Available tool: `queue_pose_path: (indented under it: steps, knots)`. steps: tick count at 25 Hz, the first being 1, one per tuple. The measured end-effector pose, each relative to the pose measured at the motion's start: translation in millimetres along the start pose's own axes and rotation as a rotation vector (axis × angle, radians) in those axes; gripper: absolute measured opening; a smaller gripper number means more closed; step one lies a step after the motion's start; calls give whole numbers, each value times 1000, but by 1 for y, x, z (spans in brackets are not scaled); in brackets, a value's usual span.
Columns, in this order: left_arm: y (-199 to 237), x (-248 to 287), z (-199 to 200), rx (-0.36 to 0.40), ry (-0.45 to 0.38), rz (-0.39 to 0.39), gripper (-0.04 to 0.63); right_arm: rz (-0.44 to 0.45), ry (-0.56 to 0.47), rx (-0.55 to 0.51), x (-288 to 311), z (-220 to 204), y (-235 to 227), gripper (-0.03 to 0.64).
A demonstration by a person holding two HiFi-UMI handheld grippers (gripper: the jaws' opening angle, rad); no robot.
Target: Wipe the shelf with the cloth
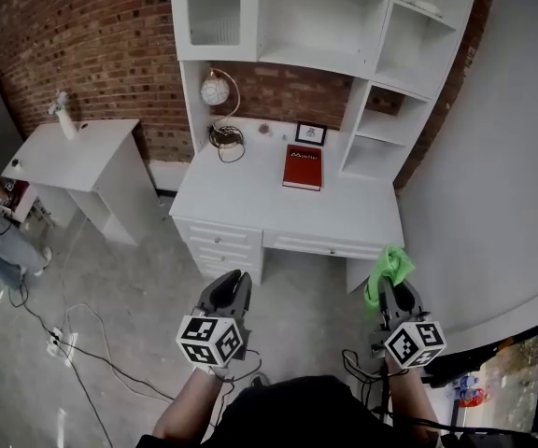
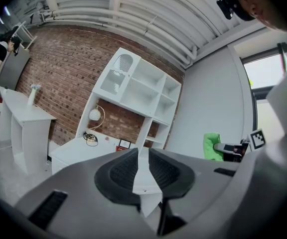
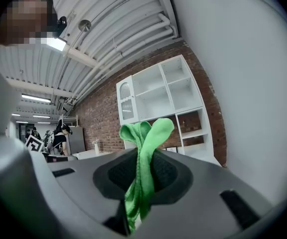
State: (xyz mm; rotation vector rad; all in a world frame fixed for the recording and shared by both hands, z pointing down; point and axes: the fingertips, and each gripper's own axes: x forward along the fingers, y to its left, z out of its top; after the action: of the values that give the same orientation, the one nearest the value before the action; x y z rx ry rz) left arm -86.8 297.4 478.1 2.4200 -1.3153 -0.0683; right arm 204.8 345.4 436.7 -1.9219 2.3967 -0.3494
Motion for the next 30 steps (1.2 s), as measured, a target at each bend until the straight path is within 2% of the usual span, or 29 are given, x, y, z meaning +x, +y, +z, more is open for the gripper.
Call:
queue_pose_path:
  steps: [5,9,16,20,23,30]
  knots:
    - [24,-5,-9,-46,4,9,64,0,93,-3,19,-25,16,58]
    - [38,4,-10,-65,12,29,64,13,123,-2,43,-30,17,58]
    - [69,35,-2,-49,13,127,64,106,144,35,116,-44,5,58]
    - [85,71,5,-39,15,181,64,162,140,51,167,-42,-9,58]
    - [85,114,10,-39,13,193,64,197,145,52,205,-37,-32,58]
    - [70,204,20,-42,30,201,64,209,184,64,268,-27,-101,58]
